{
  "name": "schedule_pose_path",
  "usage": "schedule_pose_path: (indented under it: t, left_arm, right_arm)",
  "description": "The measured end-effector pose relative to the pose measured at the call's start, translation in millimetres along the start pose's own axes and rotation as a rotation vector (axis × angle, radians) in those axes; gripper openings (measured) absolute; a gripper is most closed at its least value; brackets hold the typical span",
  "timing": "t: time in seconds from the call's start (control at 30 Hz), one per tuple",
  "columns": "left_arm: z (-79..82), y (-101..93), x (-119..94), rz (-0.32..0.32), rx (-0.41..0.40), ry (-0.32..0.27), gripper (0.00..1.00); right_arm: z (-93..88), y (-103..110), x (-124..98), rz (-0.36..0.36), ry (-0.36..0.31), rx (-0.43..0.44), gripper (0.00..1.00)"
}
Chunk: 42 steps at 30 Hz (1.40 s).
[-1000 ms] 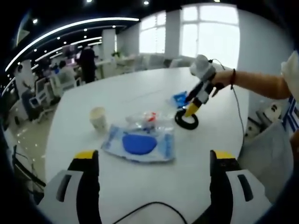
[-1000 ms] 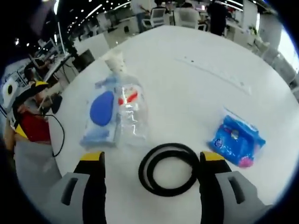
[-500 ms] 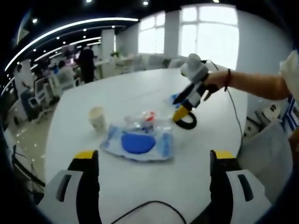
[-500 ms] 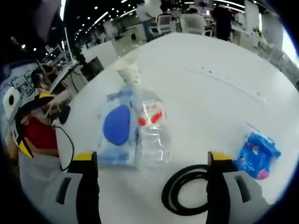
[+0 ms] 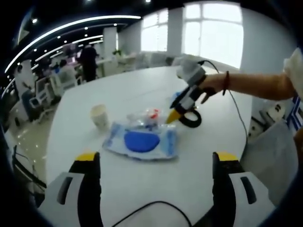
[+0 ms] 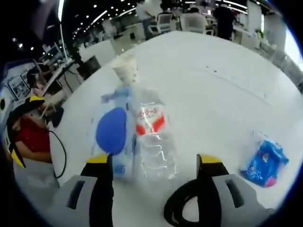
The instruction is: Arrange the tabletop items into an orderly group along one side of the table until the central work area is clear of visible clutter.
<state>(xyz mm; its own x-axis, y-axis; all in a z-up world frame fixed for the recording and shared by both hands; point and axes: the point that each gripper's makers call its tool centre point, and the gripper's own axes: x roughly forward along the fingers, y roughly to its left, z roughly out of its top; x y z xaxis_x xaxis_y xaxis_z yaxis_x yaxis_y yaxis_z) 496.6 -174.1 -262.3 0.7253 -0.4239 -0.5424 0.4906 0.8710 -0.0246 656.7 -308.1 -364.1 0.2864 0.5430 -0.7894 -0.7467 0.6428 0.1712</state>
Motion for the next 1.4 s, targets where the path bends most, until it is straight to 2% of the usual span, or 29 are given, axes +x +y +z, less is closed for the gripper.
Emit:
schedule_pose_path:
  t: [0.2,0.3,0.37,0.47,0.57,0.67,0.83,1.0,1.17,1.23,1.4]
  left_arm:
    - [-0.5,-1.2,1.7,0.0,0.011,0.007,0.95]
    - [-0.4,-3.7,4.2,-0.011,0.016,0.012,0.94]
    - [0.2,-6.0,5.8,-0.016,0.021,0.011,0.94]
    - [-0.6,-8.6,8.3,-0.025,0.022,0.013,0.94]
    - [-1.6,-10.0,9.5,-0.029,0.022,0.015,0.94]
    - [-3.1,-8.9,9.4,-0.028,0.018,0.019,0.94]
    - [-2.5,-5.2,7.3,-0.019,0.001,0.011,0.93]
    - [-4.0,-6.3,6.3,-0.02,0.004,0.014,0.93]
    - [-4.1,-6.2,4.8,-0.02,0.003,0.013,0.93]
    - [-3.7,-6.0,3.8,-0.017,0.004,0.012,0.93]
    - [-3.1,-4.8,2.8,-0.012,-0.001,0.006,0.93]
  right_arm:
    - [3.0,0.7,11.0,-0.02,0.018,-0.012,0.58]
    - [5.2,0.1,14.5,-0.031,0.032,-0.023,0.49]
    - [5.9,-1.0,17.4,-0.044,0.047,-0.035,0.47]
    - [2.3,-2.4,22.4,-0.061,0.083,-0.052,0.47]
    - [-6.3,-7.6,27.7,-0.09,0.135,-0.078,0.41]
    - [-6.1,-8.9,30.1,-0.097,0.136,-0.043,0.42]
    - [-6.9,-6.9,28.5,-0.089,0.142,-0.069,0.4]
    - [-7.0,-5.1,28.1,-0.093,0.138,-0.05,0.38]
    - [1.8,-4.1,22.6,-0.087,0.077,0.003,0.37]
    - [3.7,-3.3,20.3,-0.083,0.071,0.019,0.37]
    - [1.9,-1.1,13.6,-0.089,0.086,-0.002,0.38]
